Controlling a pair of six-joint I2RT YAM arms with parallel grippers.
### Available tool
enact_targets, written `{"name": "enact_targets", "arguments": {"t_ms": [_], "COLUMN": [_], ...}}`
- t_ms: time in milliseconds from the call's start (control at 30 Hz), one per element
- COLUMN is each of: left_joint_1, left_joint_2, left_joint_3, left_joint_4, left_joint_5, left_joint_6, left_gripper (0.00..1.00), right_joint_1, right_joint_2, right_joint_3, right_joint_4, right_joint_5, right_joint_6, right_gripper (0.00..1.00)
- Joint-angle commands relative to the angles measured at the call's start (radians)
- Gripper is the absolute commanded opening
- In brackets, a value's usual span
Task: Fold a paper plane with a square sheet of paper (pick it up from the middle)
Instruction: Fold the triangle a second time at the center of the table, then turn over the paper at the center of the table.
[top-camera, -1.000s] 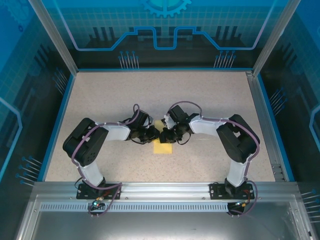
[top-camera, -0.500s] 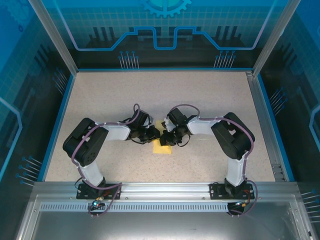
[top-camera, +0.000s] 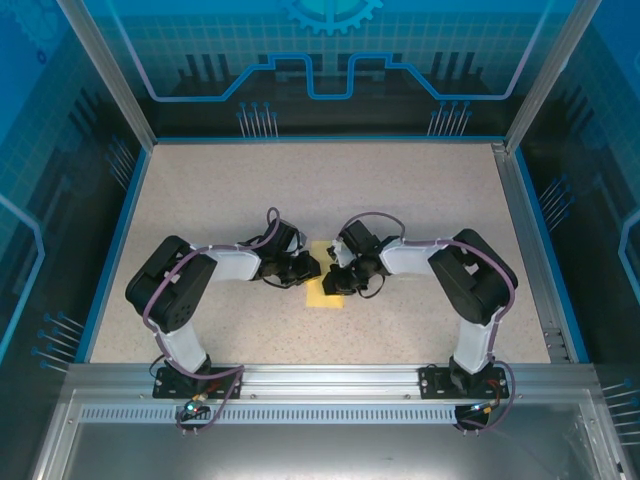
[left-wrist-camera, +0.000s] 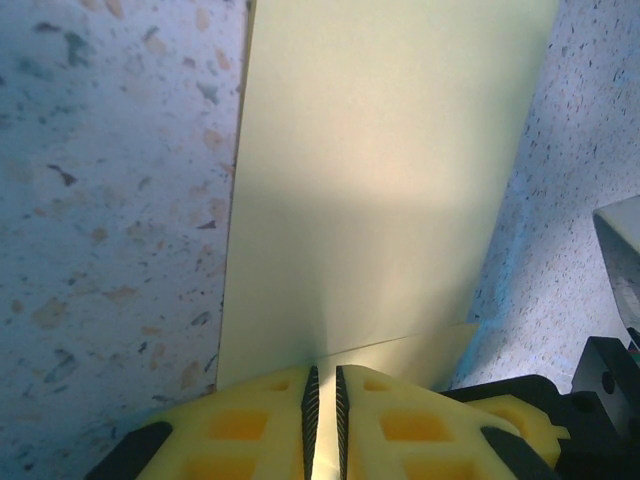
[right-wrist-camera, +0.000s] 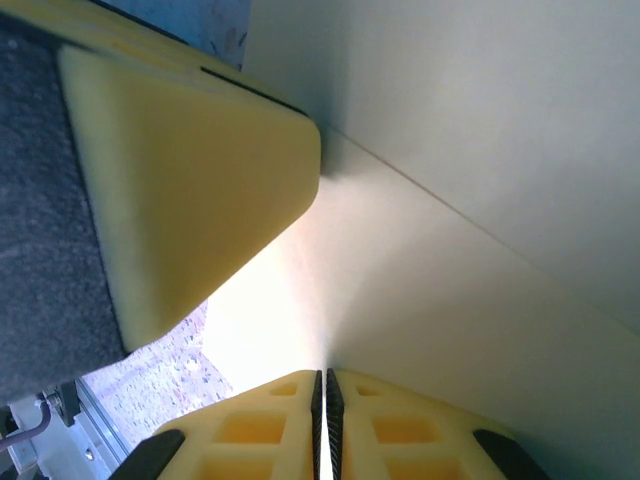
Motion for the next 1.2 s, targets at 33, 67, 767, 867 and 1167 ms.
{"name": "enact_targets", "arguments": {"t_ms": [33, 67, 767, 867, 1167], "left_joint_1": [-0.003, -0.003, -0.003, -0.003, -0.004], "left_joint_2": [0.028, 0.027, 0.027, 0.027, 0.023], "left_joint_3": [-0.006, -0.005, 0.003, 0.004, 0.006], "left_joint_4": [-0.074, -0.075, -0.087, -0.09, -0.098], "left_joint_5": [-0.049, -0.049, -0.053, -0.053, -0.055], "left_joint_6": [0.013, 0.014, 0.016, 0.014, 0.019], "left_gripper": [0.17, 0.17, 0.17, 0.17, 0.17], "right_joint_1": [0.008, 0.008, -0.007, -0.021, -0.05], "right_joint_2": [-0.038, -0.046, -0.12, -0.132, -0.16], "right_joint_3": [-0.053, -0.056, -0.164, -0.198, -0.26], "right_joint_4": [-0.078, -0.078, -0.07, -0.04, -0.003], "right_joint_5": [-0.005, -0.008, -0.02, -0.033, -0.058], "right_joint_6": [0.0, -0.002, -0.01, 0.006, 0.017], "right_gripper": [0.14, 0.14, 0.16, 0.16, 0.17]}}
